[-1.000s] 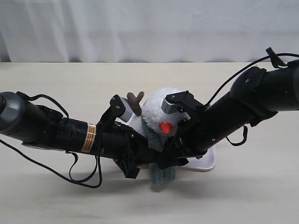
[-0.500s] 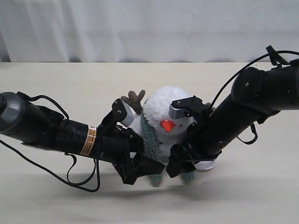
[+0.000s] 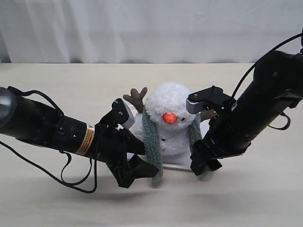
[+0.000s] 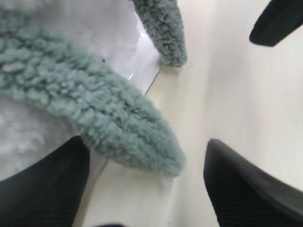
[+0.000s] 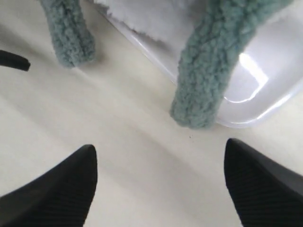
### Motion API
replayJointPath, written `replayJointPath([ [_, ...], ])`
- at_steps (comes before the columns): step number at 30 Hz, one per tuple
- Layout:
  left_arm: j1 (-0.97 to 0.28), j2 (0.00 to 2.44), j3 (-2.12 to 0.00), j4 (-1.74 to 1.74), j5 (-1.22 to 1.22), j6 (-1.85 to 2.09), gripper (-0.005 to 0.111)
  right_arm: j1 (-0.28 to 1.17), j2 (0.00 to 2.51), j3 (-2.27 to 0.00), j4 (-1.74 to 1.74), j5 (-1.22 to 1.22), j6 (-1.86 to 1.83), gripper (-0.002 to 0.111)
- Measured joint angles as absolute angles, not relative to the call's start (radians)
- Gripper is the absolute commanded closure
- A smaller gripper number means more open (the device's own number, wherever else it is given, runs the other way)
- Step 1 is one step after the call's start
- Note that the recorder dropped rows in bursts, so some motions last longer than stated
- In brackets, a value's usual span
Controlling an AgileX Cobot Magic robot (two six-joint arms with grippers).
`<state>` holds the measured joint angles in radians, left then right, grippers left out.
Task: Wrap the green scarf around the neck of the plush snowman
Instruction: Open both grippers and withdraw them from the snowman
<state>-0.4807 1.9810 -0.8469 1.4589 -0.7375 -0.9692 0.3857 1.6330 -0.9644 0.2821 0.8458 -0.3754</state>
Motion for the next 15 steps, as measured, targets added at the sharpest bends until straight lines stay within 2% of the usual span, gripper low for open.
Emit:
replayJointPath([
  [5, -0.481, 1.977, -0.847, 1.47, -0.736, -0.986, 0.042, 0.386, 1.601, -0.964, 0.258, 0.89, -0.342, 0.039],
  [7, -0.481, 1.965, -0.847, 1.477, -0.714, -1.002, 0.042, 0.386, 1.583, -0.964, 0.257, 0.893, -0.329, 0.043],
  [12, -0.481, 1.886, -0.847, 1.598, -0.592, -1.148, 0.042, 0.386, 1.513, -0.964, 0.257, 0.889, -0.321, 0.06],
  [15, -0.481, 1.835, -0.847, 1.699, -0.565, -1.251, 0.043, 0.386, 1.457, -0.964, 0.257, 0.867, -0.321, 0.075],
])
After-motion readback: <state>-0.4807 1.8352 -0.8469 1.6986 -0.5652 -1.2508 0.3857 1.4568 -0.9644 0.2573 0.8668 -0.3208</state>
